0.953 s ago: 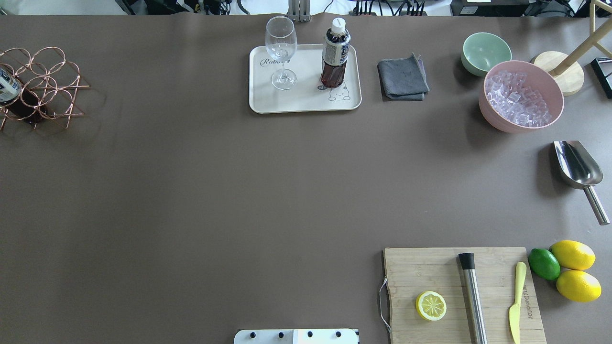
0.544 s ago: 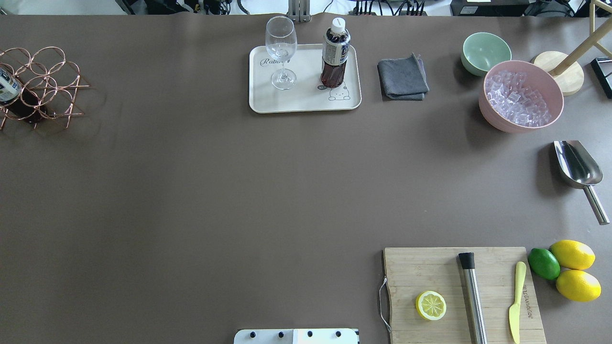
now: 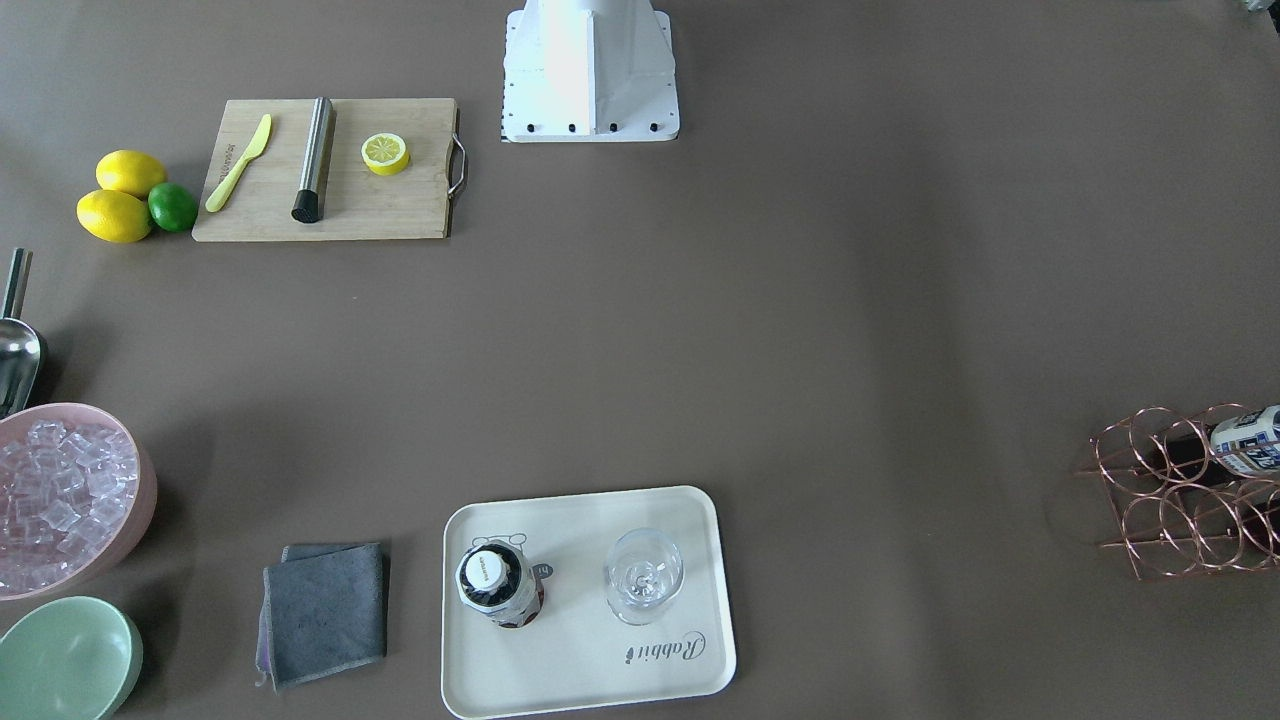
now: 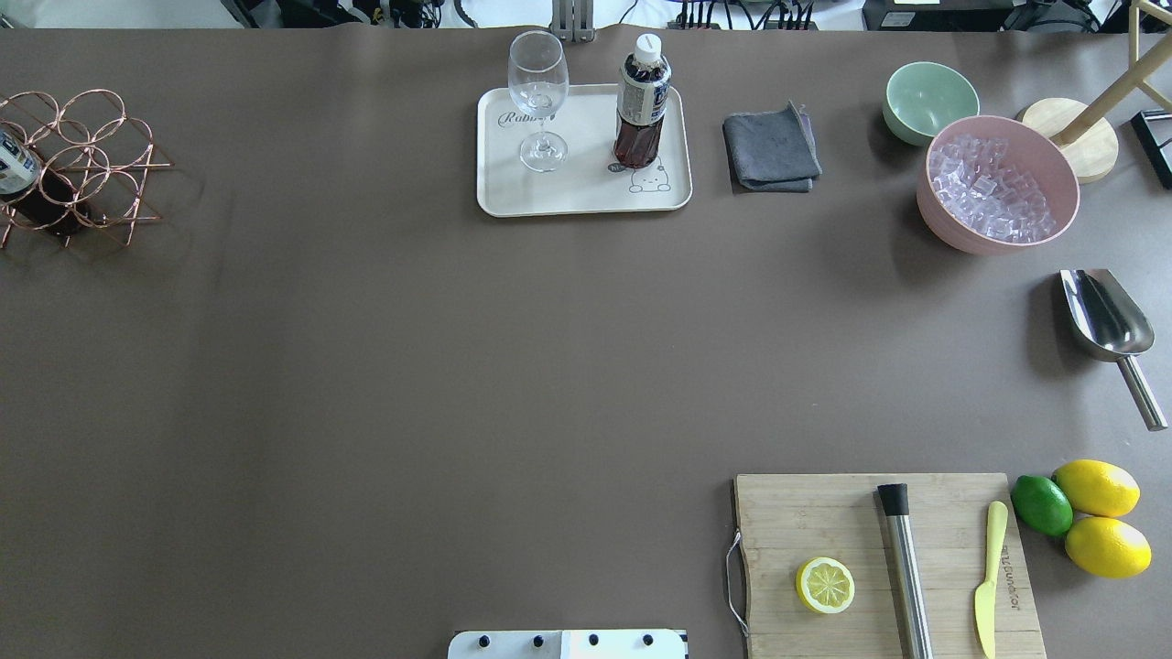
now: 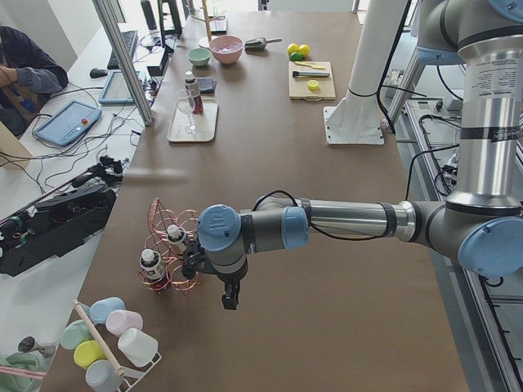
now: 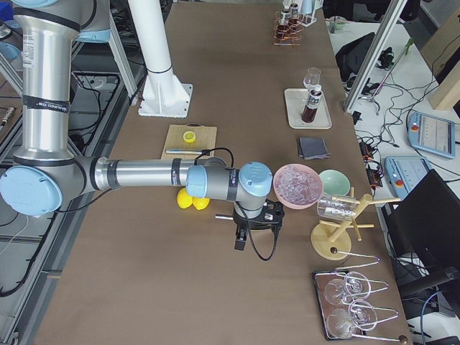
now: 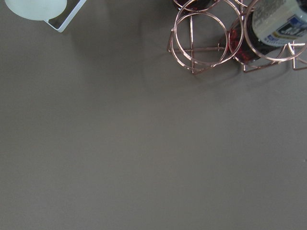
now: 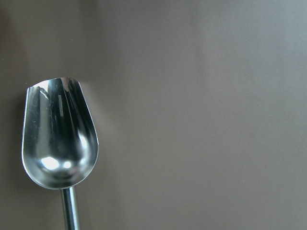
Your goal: Take tea from basket to plate
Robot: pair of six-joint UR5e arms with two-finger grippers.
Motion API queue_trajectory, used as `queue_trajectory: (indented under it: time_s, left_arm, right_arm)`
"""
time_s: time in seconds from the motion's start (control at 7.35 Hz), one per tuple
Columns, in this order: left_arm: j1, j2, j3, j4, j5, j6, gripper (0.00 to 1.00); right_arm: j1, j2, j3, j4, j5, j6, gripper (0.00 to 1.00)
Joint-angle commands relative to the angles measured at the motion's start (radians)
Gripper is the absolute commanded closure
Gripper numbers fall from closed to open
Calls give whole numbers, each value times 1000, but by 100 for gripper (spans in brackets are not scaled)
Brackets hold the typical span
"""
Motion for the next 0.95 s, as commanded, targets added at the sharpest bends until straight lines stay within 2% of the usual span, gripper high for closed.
queue_trajectory:
  time_s: [0.0, 0.82]
  left_arm:
    - [27, 36, -36, -25, 2, -144, 2]
    - [27, 23, -70, -26, -4, -141, 2]
  right_arm:
    - [-2, 1, -1, 0, -1, 1, 0]
    - [-5, 3, -1, 0, -14, 1, 0]
